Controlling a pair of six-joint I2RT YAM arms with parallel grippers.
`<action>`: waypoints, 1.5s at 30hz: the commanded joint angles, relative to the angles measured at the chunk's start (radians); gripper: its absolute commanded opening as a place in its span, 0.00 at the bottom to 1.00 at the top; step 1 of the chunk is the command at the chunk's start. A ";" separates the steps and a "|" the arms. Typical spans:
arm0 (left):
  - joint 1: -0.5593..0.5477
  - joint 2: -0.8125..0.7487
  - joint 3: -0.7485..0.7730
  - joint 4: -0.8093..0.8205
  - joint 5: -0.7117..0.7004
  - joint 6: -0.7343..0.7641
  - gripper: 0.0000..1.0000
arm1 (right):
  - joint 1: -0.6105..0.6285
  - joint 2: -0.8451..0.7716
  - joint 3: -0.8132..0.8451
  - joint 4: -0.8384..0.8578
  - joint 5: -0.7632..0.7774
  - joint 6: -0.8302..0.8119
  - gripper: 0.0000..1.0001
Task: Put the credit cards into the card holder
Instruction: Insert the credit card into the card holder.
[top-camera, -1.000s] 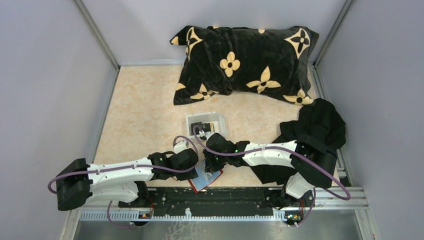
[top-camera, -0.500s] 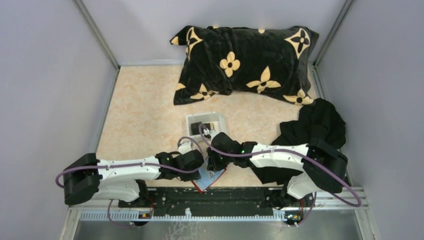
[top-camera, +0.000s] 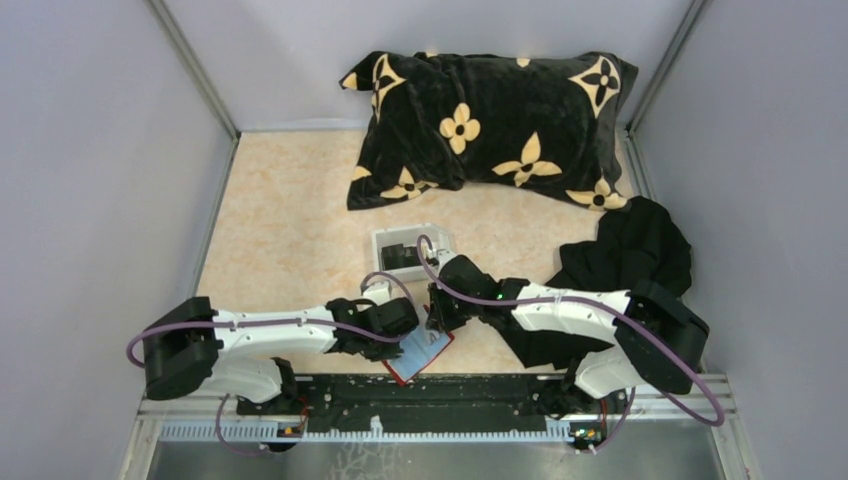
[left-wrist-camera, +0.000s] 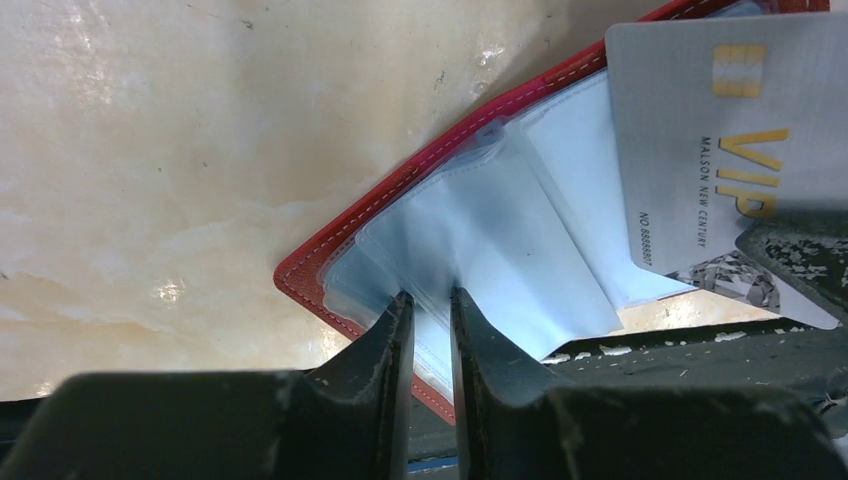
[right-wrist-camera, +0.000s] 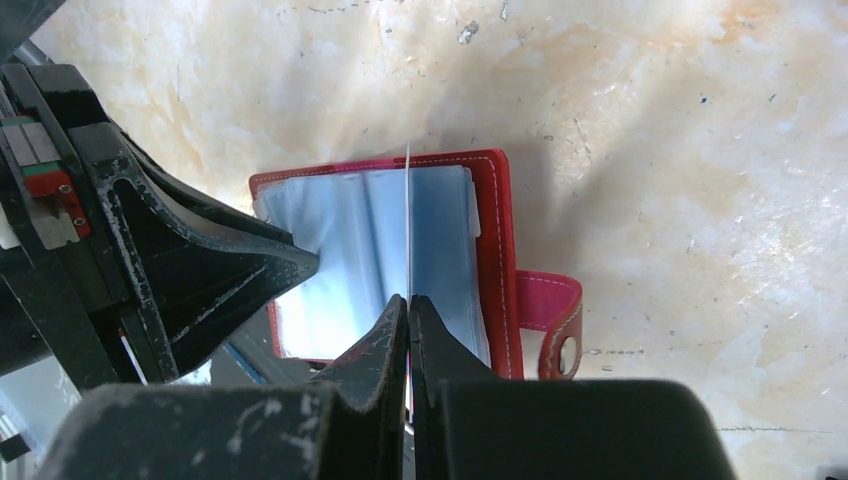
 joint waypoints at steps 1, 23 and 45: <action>0.024 0.118 -0.055 0.046 -0.061 0.015 0.24 | -0.020 -0.029 -0.008 0.048 -0.023 -0.022 0.00; 0.254 0.237 -0.065 0.267 0.023 0.285 0.15 | -0.070 0.036 -0.030 0.133 -0.156 0.001 0.00; 0.227 0.214 -0.106 0.235 0.054 0.221 0.11 | -0.089 -0.059 -0.113 0.206 -0.274 0.052 0.00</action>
